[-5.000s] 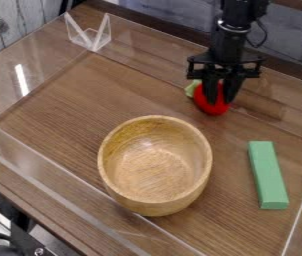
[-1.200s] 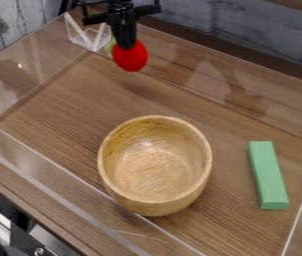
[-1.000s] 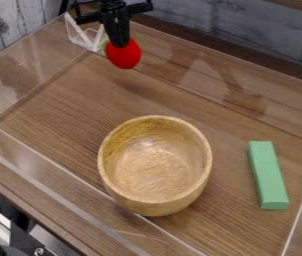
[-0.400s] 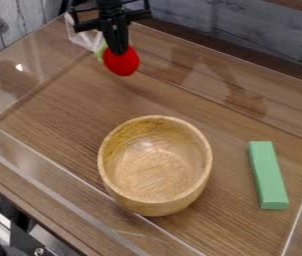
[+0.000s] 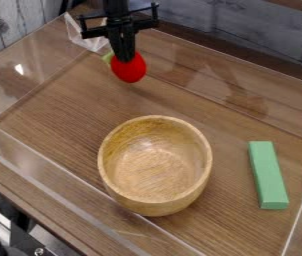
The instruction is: Move the red fruit to the right
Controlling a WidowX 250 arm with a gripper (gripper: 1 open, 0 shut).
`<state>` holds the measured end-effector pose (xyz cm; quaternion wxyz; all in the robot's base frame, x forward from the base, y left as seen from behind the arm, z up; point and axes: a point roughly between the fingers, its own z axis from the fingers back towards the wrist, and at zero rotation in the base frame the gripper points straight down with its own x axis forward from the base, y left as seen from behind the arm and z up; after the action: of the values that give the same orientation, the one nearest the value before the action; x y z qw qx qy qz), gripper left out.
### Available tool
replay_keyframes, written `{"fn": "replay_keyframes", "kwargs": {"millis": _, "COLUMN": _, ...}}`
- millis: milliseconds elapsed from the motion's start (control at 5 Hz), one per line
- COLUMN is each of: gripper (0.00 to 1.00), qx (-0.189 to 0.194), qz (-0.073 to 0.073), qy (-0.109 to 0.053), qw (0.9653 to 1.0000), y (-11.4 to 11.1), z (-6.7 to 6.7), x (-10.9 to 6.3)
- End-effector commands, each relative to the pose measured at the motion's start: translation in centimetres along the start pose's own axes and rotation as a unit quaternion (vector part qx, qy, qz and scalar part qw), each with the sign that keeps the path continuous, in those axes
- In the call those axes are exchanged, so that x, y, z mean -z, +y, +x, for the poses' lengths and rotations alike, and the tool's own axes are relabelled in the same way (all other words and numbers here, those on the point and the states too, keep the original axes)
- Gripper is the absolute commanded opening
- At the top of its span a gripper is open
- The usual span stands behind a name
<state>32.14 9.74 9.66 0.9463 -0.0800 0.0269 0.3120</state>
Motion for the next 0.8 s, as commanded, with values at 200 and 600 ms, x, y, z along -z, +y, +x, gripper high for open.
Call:
{"fn": "replay_keyframes", "kwargs": {"millis": 200, "gripper": 0.00, "qx": 0.006, "qz": -0.012, "qy": -0.049, "qw": 0.9987, "y": 0.8, "z": -0.4, "x": -1.8}}
{"fn": "replay_keyframes", "kwargs": {"millis": 600, "gripper": 0.00, "qx": -0.003, "qz": -0.017, "qy": -0.057, "qw": 0.9982, "y": 2.2, "z": -0.5, "x": -4.8}}
